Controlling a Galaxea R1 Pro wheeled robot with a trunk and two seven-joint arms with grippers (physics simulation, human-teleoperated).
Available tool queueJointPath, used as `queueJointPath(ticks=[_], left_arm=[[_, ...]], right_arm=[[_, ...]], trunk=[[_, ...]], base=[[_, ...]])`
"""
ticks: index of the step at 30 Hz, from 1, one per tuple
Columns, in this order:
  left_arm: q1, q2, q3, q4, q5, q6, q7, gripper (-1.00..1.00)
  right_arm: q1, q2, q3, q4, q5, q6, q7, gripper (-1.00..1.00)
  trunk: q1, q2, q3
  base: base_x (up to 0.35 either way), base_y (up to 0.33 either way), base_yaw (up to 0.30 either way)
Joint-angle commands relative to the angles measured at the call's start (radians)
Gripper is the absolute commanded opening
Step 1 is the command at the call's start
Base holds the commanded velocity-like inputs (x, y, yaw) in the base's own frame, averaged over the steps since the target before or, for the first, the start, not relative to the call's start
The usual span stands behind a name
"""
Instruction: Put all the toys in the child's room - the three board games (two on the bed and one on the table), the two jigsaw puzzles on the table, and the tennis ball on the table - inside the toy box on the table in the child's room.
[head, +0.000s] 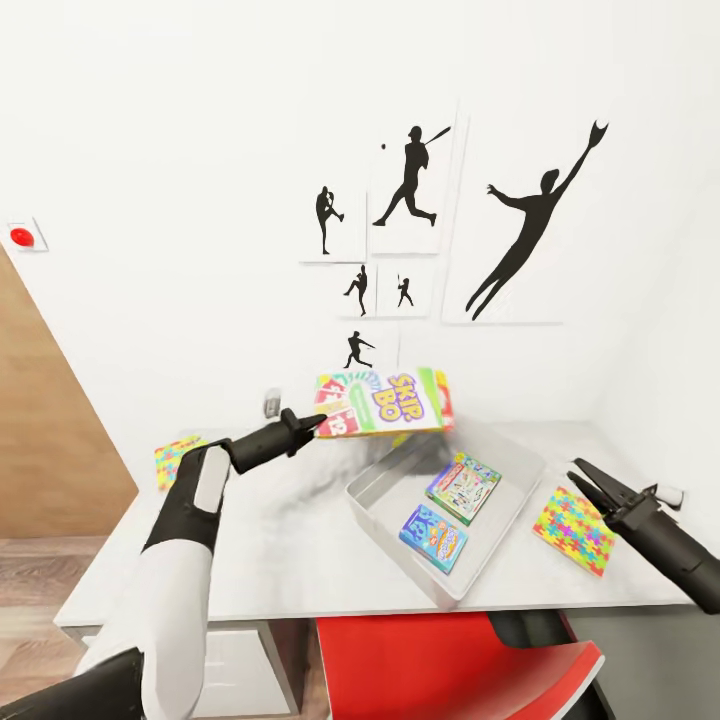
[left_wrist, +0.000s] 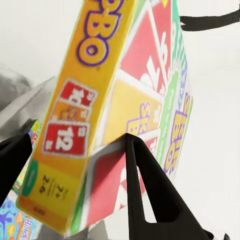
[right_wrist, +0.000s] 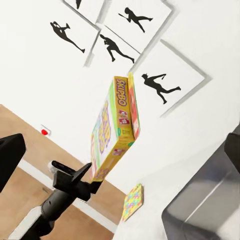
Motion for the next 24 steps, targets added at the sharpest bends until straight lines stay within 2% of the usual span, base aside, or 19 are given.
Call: queueJointPath(ticks=[1, 4, 5, 7, 8, 11, 12, 14, 15, 18, 19, 20, 21, 22, 24], left_arm=[[-0.001, -0.001, -0.029, 0.005, 0.057, -0.033, 0.063, -1.00], [-0.001, -0.001, -0.108, 0.024, 0.157, -0.095, 0.181, -1.00], [-0.002, -0.001, -0.168, 0.040, 0.225, -0.136, 0.258, -1.00], [-0.001, -0.001, -0.227, 0.052, 0.297, -0.175, 0.325, -1.00], [-0.001, -0.001, -0.283, 0.061, 0.373, -0.211, 0.378, -1.00], [0.000, -0.001, -0.366, 0.069, 0.486, -0.264, 0.432, -1.00], [0.000, -0.001, -0.427, 0.072, 0.556, -0.301, 0.454, -1.00], [0.000, -0.001, -0.491, 0.073, 0.618, -0.343, 0.469, -1.00], [0.000, -0.001, -0.554, 0.074, 0.675, -0.390, 0.479, -1.00], [0.000, -0.001, -0.642, 0.075, 0.749, -0.467, 0.496, -1.00], [0.000, -0.001, -0.699, 0.075, 0.793, -0.517, 0.514, -1.00], [0.000, -0.001, -0.732, 0.075, 0.816, -0.544, 0.529, -1.00], [0.001, -0.001, -0.793, 0.075, 0.854, -0.591, 0.556, -1.00], [0.001, -0.001, -0.823, 0.075, 0.870, -0.613, 0.570, -1.00], [0.008, -0.001, -0.926, 0.074, 0.927, -0.701, 0.614, -1.00]], right_arm=[[0.000, -0.001, -0.007, 0.001, -0.001, 0.005, 0.009, 1.00], [0.001, -0.001, -0.023, 0.004, -0.001, 0.005, 0.016, 1.00], [0.001, -0.002, -0.032, 0.007, -0.001, 0.005, 0.018, 1.00], [0.002, -0.002, -0.040, 0.011, -0.001, 0.005, 0.020, 1.00], [0.002, -0.002, -0.046, 0.014, -0.001, 0.005, 0.021, 1.00], [0.002, -0.002, -0.052, 0.017, -0.001, 0.005, 0.022, 1.00], [0.002, -0.002, -0.054, 0.018, -0.001, 0.005, 0.023, 1.00], [0.002, -0.002, -0.056, 0.019, -0.001, 0.005, 0.023, 1.00], [0.002, -0.002, -0.056, 0.020, -0.001, 0.005, 0.024, 1.00], [0.002, -0.002, -0.057, 0.020, -0.001, 0.005, 0.024, 1.00], [0.002, -0.002, -0.058, 0.020, -0.001, 0.004, 0.024, 1.00], [0.002, -0.002, -0.058, 0.020, -0.001, 0.004, 0.024, 1.00], [0.002, -0.002, -0.058, 0.020, -0.001, 0.004, 0.024, 1.00], [0.002, -0.002, -0.058, 0.020, -0.001, 0.004, 0.024, 1.00], [0.002, -0.002, -0.059, 0.020, -0.001, 0.003, 0.024, 1.00]], trunk=[[0.001, -0.002, -0.002], [0.001, -0.002, -0.002], [0.001, -0.002, -0.002], [0.001, -0.002, -0.002], [0.001, -0.002, -0.002], [0.001, -0.002, -0.002], [0.001, -0.002, -0.002], [0.001, -0.002, -0.002], [0.001, -0.002, -0.002], [0.001, -0.002, -0.002], [0.001, -0.002, -0.002], [0.001, -0.002, -0.002], [0.001, -0.002, -0.002], [0.001, -0.002, -0.002], [0.001, -0.002, -0.002]], base=[[0.000, 0.000, 0.000], [0.000, 0.000, 0.000], [0.000, 0.000, 0.000], [0.000, 0.000, 0.000], [0.000, 0.000, 0.000], [0.000, 0.000, 0.000], [0.000, 0.000, 0.000], [0.000, 0.000, 0.000], [0.000, 0.000, 0.000], [0.000, 0.000, 0.000], [0.000, 0.000, 0.000], [0.000, 0.000, 0.000], [0.000, 0.000, 0.000], [0.000, 0.000, 0.000], [0.000, 0.000, 0.000]])
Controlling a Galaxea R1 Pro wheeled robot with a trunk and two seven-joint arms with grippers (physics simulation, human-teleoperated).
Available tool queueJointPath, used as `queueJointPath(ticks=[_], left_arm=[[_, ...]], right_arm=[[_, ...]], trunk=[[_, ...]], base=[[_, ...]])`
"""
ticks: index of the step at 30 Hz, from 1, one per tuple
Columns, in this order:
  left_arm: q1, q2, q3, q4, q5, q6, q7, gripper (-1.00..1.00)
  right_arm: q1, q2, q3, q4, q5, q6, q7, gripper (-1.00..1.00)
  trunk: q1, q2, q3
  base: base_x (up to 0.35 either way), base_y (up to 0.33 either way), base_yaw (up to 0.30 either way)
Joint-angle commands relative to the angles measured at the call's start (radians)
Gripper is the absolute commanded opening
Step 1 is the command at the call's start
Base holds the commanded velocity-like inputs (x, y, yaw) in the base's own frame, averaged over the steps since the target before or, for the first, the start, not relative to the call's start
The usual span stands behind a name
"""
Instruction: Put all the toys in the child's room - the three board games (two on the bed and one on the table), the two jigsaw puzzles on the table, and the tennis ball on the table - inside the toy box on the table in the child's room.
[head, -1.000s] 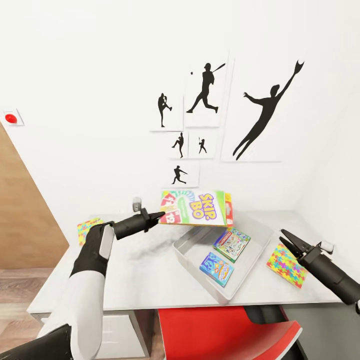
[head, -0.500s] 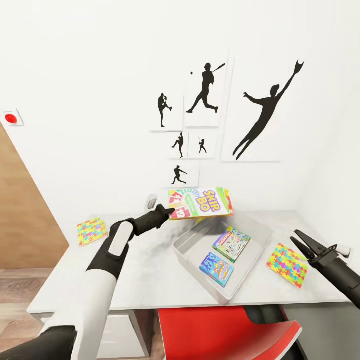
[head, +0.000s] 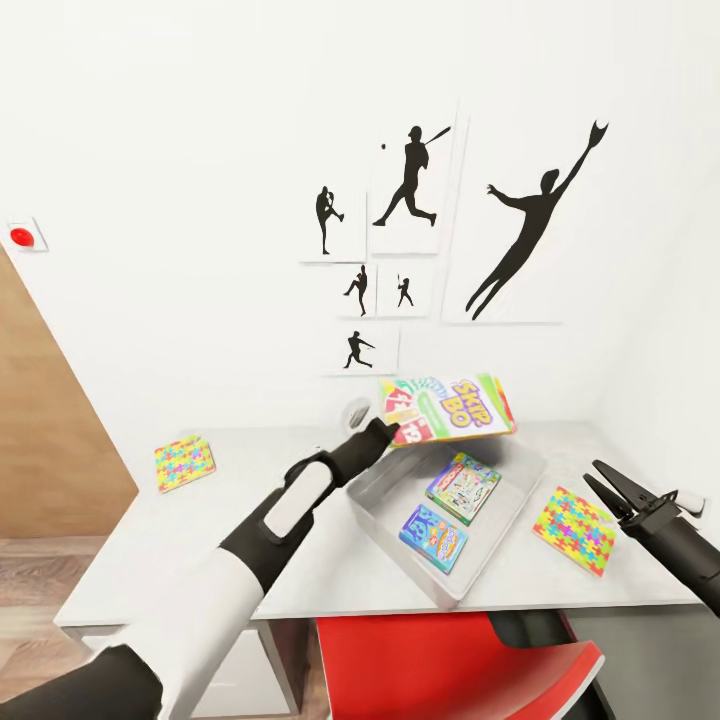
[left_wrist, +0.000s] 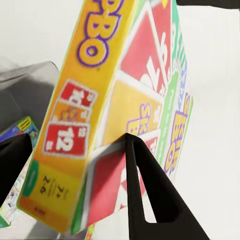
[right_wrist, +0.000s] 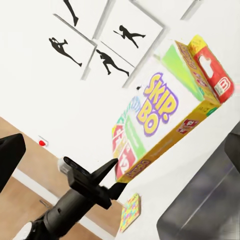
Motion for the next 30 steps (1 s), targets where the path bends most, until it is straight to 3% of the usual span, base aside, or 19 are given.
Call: queueJointPath(ticks=[1, 3, 6, 13, 17, 23, 30], left_arm=[[0.001, 0.000, -0.020, -0.001, 0.021, -0.020, 0.008, -1.00], [0.015, 0.000, -0.070, -0.007, 0.062, -0.094, 0.025, -1.00], [0.028, 0.000, -0.108, -0.012, 0.086, -0.149, 0.033, -1.00], [0.036, 0.000, -0.137, -0.017, 0.111, -0.194, 0.039, -1.00], [0.038, 0.000, -0.153, -0.018, 0.166, -0.221, 0.055, -1.00], [0.039, 0.000, -0.223, -0.018, 0.297, -0.254, 0.122, -1.00], [0.039, 0.000, -0.285, -0.039, 0.364, -0.330, 0.182, -1.00]], right_arm=[[-0.001, 0.000, -0.001, 0.000, -0.001, 0.005, 0.002, 1.00], [-0.001, 0.000, -0.001, 0.000, -0.001, 0.005, 0.002, 1.00], [-0.001, 0.000, -0.001, 0.000, 0.000, 0.004, 0.002, 1.00], [-0.001, 0.001, 0.000, 0.000, 0.000, 0.003, 0.002, 1.00], [-0.001, 0.001, -0.001, 0.000, 0.000, 0.003, 0.002, 1.00], [-0.001, 0.001, 0.000, 0.000, 0.000, 0.001, 0.002, 1.00], [-0.001, 0.001, -0.002, 0.000, -0.001, 0.001, 0.002, 1.00]], trunk=[[0.001, -0.002, -0.002], [0.001, -0.002, -0.002], [0.001, -0.002, -0.002], [0.001, -0.002, -0.002], [0.001, -0.002, -0.002], [0.001, -0.002, -0.002], [0.001, -0.002, -0.002]], base=[[0.000, 0.000, 0.000], [0.000, 0.000, 0.000], [0.000, 0.000, 0.000], [0.000, 0.000, 0.000], [0.000, 0.000, 0.000], [0.000, 0.000, 0.000], [0.000, 0.000, 0.000]])
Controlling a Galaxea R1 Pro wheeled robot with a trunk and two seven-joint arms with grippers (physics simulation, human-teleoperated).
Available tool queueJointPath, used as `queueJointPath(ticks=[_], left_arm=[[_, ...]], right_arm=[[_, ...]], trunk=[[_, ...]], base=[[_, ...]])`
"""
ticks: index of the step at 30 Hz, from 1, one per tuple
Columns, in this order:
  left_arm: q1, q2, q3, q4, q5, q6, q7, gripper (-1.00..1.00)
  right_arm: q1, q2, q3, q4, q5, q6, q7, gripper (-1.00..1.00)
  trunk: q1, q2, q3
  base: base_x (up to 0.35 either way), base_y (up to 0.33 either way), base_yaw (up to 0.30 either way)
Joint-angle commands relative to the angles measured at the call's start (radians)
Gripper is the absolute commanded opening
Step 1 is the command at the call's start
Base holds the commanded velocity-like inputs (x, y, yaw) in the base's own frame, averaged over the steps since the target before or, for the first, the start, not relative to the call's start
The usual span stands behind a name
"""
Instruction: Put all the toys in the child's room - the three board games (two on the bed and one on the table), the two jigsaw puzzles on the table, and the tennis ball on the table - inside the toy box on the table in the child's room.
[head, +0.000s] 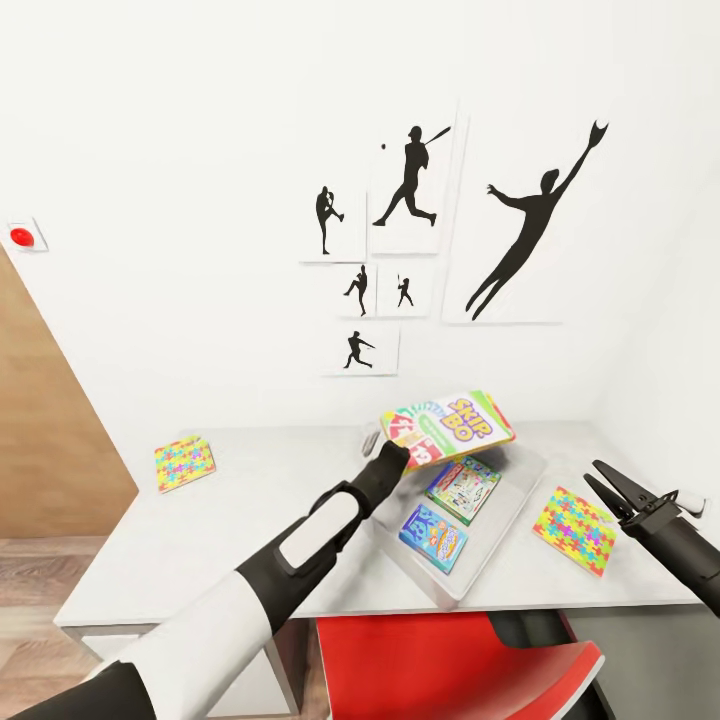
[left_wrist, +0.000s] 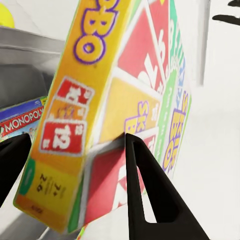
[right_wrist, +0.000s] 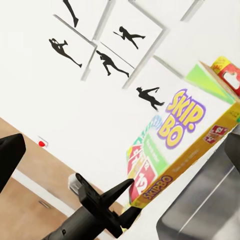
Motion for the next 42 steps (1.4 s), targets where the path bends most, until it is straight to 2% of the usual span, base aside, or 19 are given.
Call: queueJointPath(ticks=[1, 9, 11, 15, 23, 29, 42], left_arm=[[-0.002, 0.000, -0.007, -0.004, 0.014, -0.016, 0.017, -1.00], [-0.002, 0.000, -0.052, -0.062, 0.060, -0.064, 0.129, -1.00], [-0.002, 0.000, -0.067, -0.083, 0.076, -0.096, 0.178, -1.00], [-0.003, 0.000, -0.086, -0.124, 0.087, -0.146, 0.261, -1.00], [-0.003, 0.000, -0.106, -0.163, 0.092, -0.168, 0.376, -1.00], [-0.004, 0.000, -0.113, -0.174, 0.137, -0.171, 0.449, -1.00], [-0.005, 0.000, -0.113, -0.186, 0.152, -0.172, 0.480, -1.00]], right_arm=[[-0.001, 0.000, -0.001, 0.000, -0.001, 0.005, 0.002, 1.00], [-0.001, 0.000, -0.002, 0.003, -0.003, 0.005, 0.002, 1.00], [-0.001, 0.001, -0.002, 0.004, -0.004, 0.005, 0.002, 1.00], [-0.001, 0.001, -0.002, 0.004, -0.005, 0.005, 0.002, 1.00], [-0.001, 0.001, -0.002, 0.005, -0.007, 0.005, 0.002, 1.00], [-0.001, 0.001, -0.002, 0.005, -0.008, 0.005, 0.003, 1.00], [-0.001, 0.000, -0.002, 0.004, -0.011, 0.009, 0.006, 1.00]], trunk=[[0.001, -0.002, -0.002], [0.001, -0.002, -0.002], [0.001, -0.002, -0.002], [0.001, -0.002, -0.002], [0.001, -0.002, -0.002], [0.001, -0.002, -0.002], [0.001, -0.002, -0.002]], base=[[0.000, 0.000, 0.000], [0.000, 0.000, 0.000], [0.000, 0.000, 0.000], [0.000, 0.000, 0.000], [0.000, 0.000, 0.000], [0.000, 0.000, 0.000], [0.000, 0.000, 0.000]])
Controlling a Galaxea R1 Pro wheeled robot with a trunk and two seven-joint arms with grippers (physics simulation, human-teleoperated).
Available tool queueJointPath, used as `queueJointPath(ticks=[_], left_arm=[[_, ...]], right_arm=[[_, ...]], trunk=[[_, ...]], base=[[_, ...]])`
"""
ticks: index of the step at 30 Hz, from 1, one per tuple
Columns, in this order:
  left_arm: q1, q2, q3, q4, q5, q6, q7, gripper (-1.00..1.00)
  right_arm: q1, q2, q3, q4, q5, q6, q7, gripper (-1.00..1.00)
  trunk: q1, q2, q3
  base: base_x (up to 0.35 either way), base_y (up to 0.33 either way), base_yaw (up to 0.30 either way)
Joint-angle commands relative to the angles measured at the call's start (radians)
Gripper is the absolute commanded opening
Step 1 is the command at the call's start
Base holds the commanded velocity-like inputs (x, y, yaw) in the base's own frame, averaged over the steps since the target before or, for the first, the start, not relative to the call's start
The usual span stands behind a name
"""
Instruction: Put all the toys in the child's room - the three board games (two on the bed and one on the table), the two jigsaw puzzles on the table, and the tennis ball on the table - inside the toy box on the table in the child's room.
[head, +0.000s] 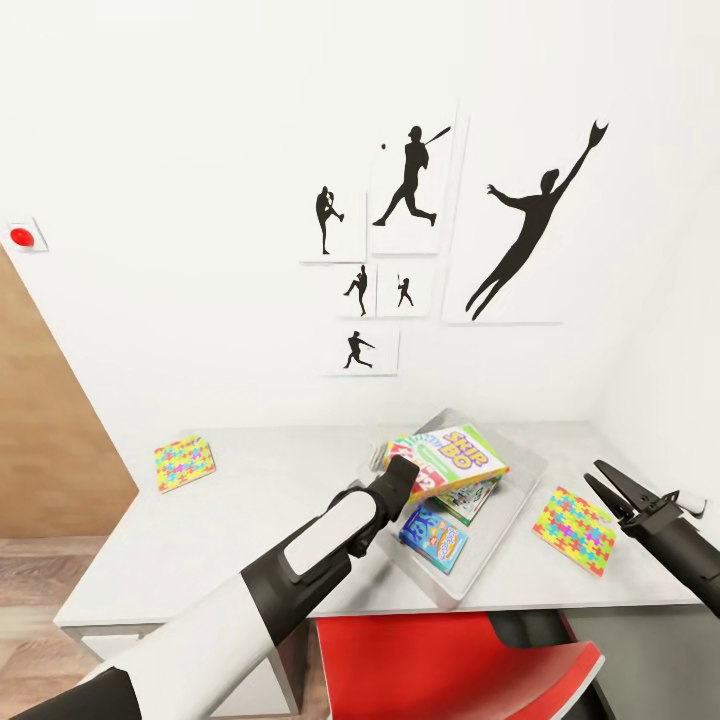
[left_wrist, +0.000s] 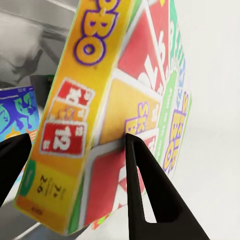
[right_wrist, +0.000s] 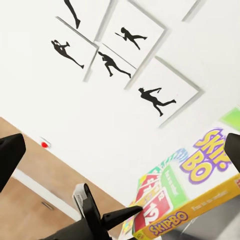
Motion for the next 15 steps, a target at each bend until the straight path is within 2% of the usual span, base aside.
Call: queueJointPath(ticks=[1, 10, 15], left_arm=[[-0.002, 0.000, -0.002, -0.001, 0.005, -0.005, 0.007, -1.00], [-0.005, 0.000, -0.002, -0.020, 0.003, -0.007, 0.019, -1.00], [-0.006, 0.000, -0.002, -0.022, 0.002, -0.007, 0.019, -1.00]], right_arm=[[-0.001, 0.000, -0.001, 0.000, -0.001, 0.006, 0.003, 1.00], [-0.001, -0.002, -0.021, -0.001, 0.006, 0.017, 0.078, 1.00], [-0.001, -0.006, -0.031, -0.001, 0.006, 0.049, 0.092, 1.00]], trunk=[[0.001, -0.002, -0.002], [0.001, -0.002, -0.006], [0.001, -0.002, -0.014]], base=[[0.000, 0.000, 0.000], [0.000, 0.000, 0.000], [0.000, 0.000, 0.000]])
